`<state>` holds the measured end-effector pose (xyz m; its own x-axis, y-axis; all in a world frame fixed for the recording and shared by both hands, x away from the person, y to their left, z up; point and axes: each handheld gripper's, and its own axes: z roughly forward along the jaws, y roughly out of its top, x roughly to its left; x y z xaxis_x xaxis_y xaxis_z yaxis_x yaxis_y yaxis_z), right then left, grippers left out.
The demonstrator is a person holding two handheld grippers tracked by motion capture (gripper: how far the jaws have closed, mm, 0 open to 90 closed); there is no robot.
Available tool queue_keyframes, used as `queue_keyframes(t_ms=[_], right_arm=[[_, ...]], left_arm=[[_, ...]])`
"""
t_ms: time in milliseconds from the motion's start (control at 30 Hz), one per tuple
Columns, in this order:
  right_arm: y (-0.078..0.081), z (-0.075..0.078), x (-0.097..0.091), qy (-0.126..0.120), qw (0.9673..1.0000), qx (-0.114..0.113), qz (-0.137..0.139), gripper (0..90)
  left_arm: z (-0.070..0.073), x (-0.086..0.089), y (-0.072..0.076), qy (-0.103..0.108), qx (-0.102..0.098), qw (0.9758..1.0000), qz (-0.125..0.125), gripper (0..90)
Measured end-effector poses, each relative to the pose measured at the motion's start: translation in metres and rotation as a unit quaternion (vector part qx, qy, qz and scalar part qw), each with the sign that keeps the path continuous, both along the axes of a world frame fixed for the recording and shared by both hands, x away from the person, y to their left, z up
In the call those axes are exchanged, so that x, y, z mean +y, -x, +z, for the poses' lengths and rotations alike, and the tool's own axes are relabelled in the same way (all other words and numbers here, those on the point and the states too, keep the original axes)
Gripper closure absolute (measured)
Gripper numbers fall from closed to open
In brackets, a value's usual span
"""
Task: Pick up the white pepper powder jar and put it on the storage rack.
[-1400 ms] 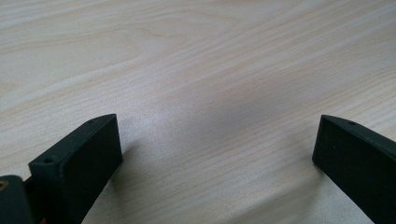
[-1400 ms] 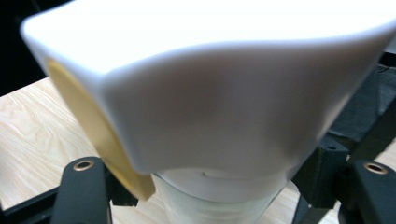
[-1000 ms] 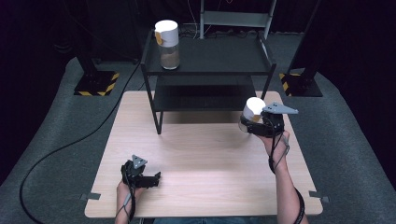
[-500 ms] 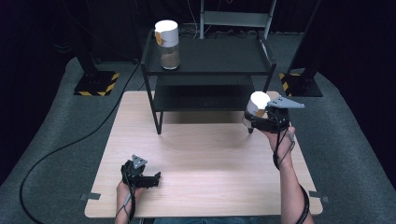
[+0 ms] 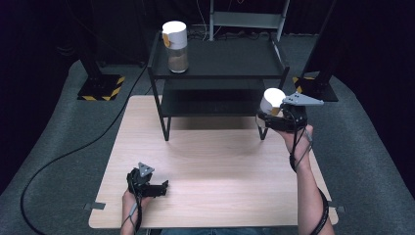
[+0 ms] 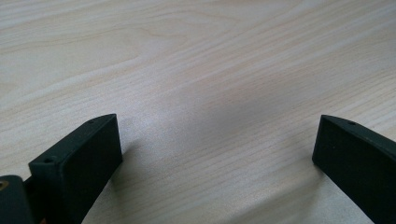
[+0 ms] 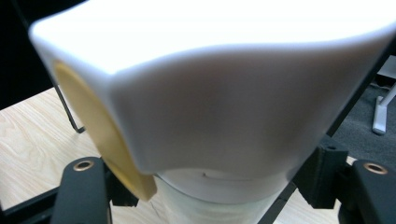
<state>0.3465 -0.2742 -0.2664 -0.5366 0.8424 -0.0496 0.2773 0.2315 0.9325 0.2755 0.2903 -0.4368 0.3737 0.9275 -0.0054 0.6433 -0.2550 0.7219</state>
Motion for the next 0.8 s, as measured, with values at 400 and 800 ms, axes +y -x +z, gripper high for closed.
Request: queue_keyframes(t_ms=[400, 800], right_arm=[[-0.005, 0.014, 0.001, 0.005, 1.0, 0.0, 0.004, 29.6], [-0.013, 0.034, 0.001, 0.002, 0.9998, 0.0, 0.017, 29.6]], left_arm=[[0.0, 0.0, 0.0, 0.0, 0.0, 1.0, 0.0, 1.0], [0.0, 0.0, 0.0, 0.0, 0.0, 1.0, 0.0, 1.0]])
